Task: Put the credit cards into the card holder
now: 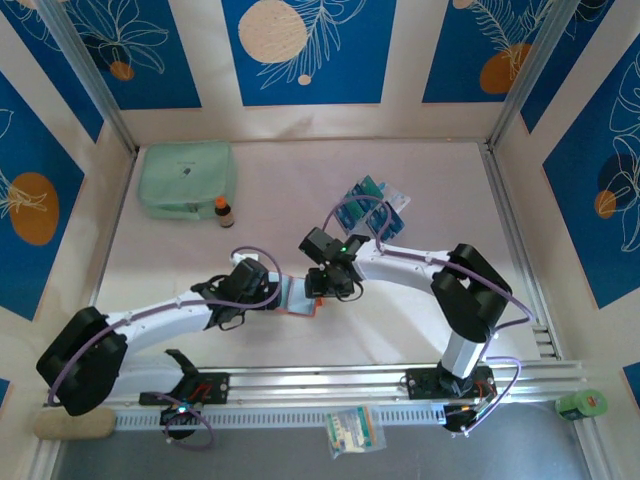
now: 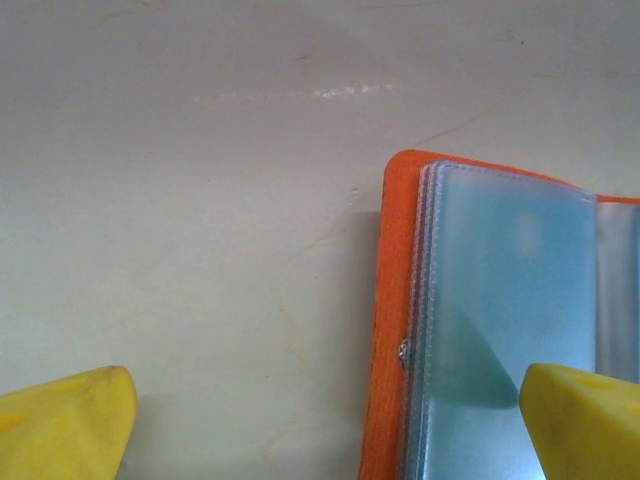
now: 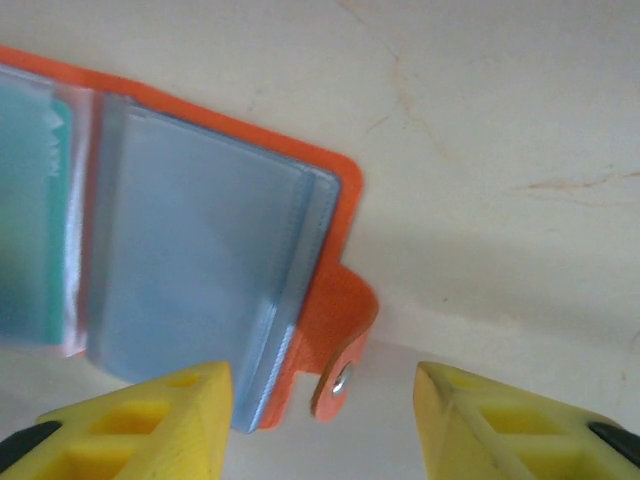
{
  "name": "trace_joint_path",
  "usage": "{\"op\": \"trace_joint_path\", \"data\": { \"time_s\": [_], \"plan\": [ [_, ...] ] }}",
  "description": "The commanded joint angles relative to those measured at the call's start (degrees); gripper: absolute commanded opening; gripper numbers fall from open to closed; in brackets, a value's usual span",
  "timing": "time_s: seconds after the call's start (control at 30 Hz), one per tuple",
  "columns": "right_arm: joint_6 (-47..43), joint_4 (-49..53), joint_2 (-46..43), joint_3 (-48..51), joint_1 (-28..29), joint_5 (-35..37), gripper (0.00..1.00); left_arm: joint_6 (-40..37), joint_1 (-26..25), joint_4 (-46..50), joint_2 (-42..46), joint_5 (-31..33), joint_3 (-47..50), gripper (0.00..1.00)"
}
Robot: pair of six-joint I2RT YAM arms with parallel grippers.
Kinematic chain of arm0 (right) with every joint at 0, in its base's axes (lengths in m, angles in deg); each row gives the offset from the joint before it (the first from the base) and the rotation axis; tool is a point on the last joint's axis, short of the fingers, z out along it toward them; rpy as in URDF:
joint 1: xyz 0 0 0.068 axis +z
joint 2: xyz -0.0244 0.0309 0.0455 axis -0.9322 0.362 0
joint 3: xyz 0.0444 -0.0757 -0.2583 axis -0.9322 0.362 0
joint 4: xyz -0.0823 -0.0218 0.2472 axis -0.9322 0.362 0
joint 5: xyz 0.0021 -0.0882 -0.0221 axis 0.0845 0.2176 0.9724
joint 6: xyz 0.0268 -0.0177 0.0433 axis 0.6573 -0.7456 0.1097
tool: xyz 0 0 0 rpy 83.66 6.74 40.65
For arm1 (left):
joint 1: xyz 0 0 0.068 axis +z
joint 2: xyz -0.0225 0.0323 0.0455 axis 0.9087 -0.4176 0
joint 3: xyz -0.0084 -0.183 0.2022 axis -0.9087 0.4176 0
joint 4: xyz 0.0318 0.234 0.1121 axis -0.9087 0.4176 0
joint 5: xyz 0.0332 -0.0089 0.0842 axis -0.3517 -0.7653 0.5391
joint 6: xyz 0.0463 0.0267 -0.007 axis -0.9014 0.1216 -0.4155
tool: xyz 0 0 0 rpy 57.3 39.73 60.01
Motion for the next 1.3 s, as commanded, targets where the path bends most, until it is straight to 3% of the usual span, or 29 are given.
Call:
{"op": "trace_joint_path", "data": {
  "time_s": [0.0,0.1,0.3,0.47,0.8,0.97,1.27],
  "plan": [
    [-1.0,1.2,2.0,0.2,-0.1,3.2,0.48,-0.5,0.7,-0.4,-0.9,-0.1,-2.1,0.98],
    [-1.4,0.3,3.0,-0.2,-0.8,2.9,0.41,-1.0,0.7,-0.4,-1.7,-0.7,-2.7,0.99],
    [-2.1,-0.2,2.3,0.5,-2.5,3.0,0.07,-2.0,0.7,-1.3,-3.5,-2.0,-4.3,1.0],
    [-2.7,-0.7,0.6,2.4,-4.2,2.7,0.02,-2.5,0.7,-2.1,-6.5,-2.9,-5.6,1.0],
    [-2.9,-1.1,-2.0,5.4,-6.4,2.4,0.02,-2.7,0.7,-3.2,-8.9,-3.0,-5.5,1.0],
    [-5.1,-0.1,-4.1,4.1,-7.1,0.8,0.23,-2.5,0.7,-3.3,-9.0,-3.0,-5.1,1.0],
    [-13.7,6.7,-10.2,-4.1,-13.4,3.6,0.42,-2.0,0.7,-3.6,-8.6,-3.2,-4.3,1.0]
  ]
}}
